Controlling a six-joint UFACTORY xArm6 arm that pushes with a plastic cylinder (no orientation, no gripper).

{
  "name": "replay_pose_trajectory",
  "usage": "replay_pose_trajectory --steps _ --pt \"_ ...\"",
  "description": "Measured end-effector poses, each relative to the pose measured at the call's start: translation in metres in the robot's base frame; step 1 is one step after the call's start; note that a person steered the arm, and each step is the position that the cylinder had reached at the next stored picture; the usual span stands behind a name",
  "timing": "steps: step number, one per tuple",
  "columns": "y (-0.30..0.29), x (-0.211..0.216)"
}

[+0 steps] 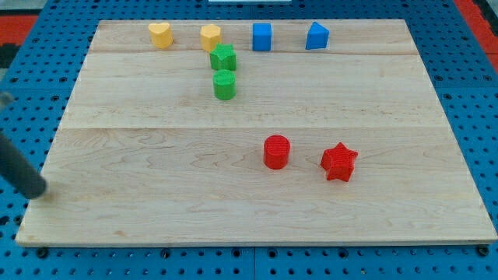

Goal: Push the red circle to the top left of the red star

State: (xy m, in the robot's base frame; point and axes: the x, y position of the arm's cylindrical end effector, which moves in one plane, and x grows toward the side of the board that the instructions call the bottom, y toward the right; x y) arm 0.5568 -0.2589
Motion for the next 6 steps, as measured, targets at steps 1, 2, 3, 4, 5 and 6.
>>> replay_pose_trajectory --steps 1,2,3,4,5,6 --pt "0.080 -0.006" --pt "0.169 -0.018" --pt "0.252 -0.022" --pt "0.280 -0.045" --pt "0.276 -0.068" --pt "0.328 -0.065"
